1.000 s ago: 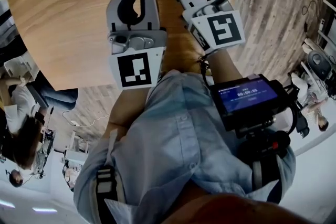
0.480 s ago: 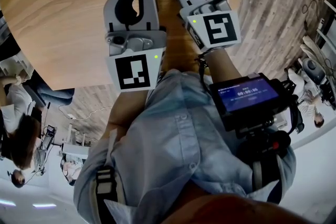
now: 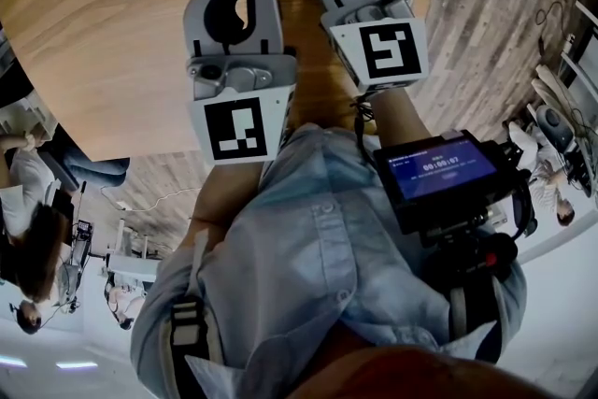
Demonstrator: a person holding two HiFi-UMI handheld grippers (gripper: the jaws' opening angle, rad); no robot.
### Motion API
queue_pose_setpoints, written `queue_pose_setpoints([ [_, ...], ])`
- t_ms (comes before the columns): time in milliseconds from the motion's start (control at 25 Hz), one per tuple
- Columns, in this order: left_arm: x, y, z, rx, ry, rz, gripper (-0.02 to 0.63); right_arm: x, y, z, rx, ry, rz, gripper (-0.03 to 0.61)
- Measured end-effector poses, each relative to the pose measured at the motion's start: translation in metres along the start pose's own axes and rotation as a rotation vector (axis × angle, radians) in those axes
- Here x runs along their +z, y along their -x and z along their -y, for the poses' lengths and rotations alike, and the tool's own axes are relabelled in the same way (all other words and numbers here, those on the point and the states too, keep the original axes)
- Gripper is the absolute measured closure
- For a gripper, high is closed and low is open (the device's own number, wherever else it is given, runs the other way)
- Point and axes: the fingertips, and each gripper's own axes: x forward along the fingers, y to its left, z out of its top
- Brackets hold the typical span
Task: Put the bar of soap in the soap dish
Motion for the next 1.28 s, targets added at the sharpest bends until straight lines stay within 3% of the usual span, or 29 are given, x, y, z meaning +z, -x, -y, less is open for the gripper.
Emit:
queue_pose_setpoints([
  [360, -0.001, -0.001, -0.002, 0.002, 0.012, -0.004, 0.604, -0.002, 0.006, 0.01, -0.013, -0.001, -0.033, 0.391],
  [560, -0.001, -0.001, -0.002, -0.005, 0.013, -0.004, 0.604, 0.002, 0.007, 0.013, -0.021, -0.011, -0.001, 0.381],
  [1040, -0.002, -0.001, -0.002, -0.013, 0.013, -0.003, 0.604, -0.012, 0.014, 0.032, -0.033, 0.021, -0.062, 0.341],
  [1280, -0.002, -0.001, -0.003, -0.011, 0.018, -0.006, 0.604, -0.016, 0.015, 0.041, -0.031, -0.039, -0.054, 0.327],
])
